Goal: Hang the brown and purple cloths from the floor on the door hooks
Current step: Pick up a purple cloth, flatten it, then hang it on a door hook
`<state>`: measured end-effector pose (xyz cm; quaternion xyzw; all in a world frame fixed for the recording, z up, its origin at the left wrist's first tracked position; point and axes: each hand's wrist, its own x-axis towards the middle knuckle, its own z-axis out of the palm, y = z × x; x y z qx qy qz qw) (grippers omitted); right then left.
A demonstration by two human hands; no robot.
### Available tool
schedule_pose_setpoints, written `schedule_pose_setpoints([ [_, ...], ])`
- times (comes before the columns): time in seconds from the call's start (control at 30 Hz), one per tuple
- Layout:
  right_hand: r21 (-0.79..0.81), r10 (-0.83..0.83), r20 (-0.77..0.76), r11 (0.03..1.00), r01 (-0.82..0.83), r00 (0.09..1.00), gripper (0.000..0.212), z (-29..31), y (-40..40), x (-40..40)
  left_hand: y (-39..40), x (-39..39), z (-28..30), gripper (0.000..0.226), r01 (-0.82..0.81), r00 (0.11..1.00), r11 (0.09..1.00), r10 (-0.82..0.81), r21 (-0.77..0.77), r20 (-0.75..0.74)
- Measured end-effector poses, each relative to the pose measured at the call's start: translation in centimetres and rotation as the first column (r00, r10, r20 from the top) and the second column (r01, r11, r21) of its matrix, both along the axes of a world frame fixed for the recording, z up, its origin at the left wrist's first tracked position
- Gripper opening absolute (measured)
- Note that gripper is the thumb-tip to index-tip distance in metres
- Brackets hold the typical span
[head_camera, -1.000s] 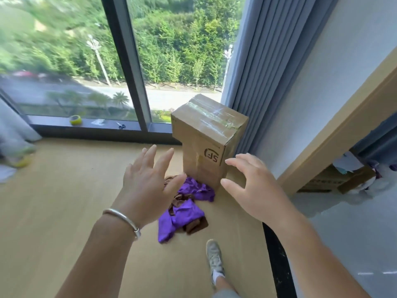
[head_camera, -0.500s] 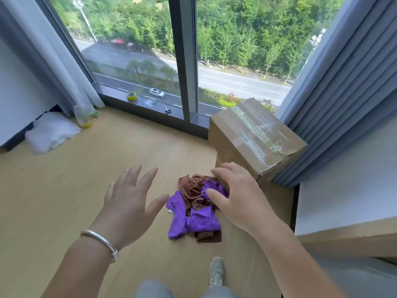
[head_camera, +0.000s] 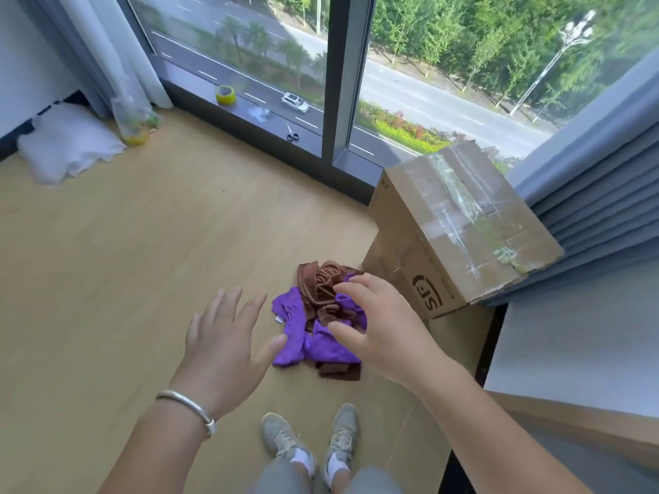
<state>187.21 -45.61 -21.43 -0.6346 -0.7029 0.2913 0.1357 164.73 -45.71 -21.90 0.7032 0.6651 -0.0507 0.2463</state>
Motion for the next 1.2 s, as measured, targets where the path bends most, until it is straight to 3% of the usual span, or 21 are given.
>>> schedule_pose_setpoints([
  [0.17, -0.071, 0.018, 0.044, 0.997, -0.015, 0.999, 0.056, -5.2, 3.1, -2.8, 3.3, -2.0, -6.8, 0.069, 0.010, 0.999, 0.997, -0.006, -0.080, 0.048],
  [0.33, -0.122, 0.072, 0.073, 0.991, -0.063, 0.995, 0.057, -14.1, 5.4, -5.8, 6.0, -3.1, -16.3, 0.069, 0.018, 0.997, 0.994, -0.010, -0.106, 0.076],
  [0.73, -0.153, 0.168, 0.107, 0.977, -0.151, 0.980, 0.057, -47.7, 8.9, -7.0, 9.6, -4.2, -48.6, 0.076, -0.067, 0.995, 0.993, 0.073, -0.092, 0.064],
  [0.97, -0.207, 0.232, 0.152, 0.958, -0.199, 0.961, 0.060, -63.3, 7.7, -7.9, 8.1, -3.9, -64.8, 0.071, -0.093, 0.993, 0.923, 0.111, -0.373, 0.028],
  [1.1, -0.215, 0.287, 0.218, 0.946, -0.241, 0.933, 0.069, -70.0, 8.8, -8.7, 8.2, -4.8, -71.0, 0.066, -0.052, 0.995, 0.902, 0.082, -0.428, 0.052],
  [1.2, -0.198, 0.365, 0.271, 0.927, -0.320, 0.891, 0.068, -74.4, 11.2, -9.4, 9.1, -5.4, -75.2, 0.066, -0.091, 0.984, 0.877, 0.151, -0.473, 0.092],
])
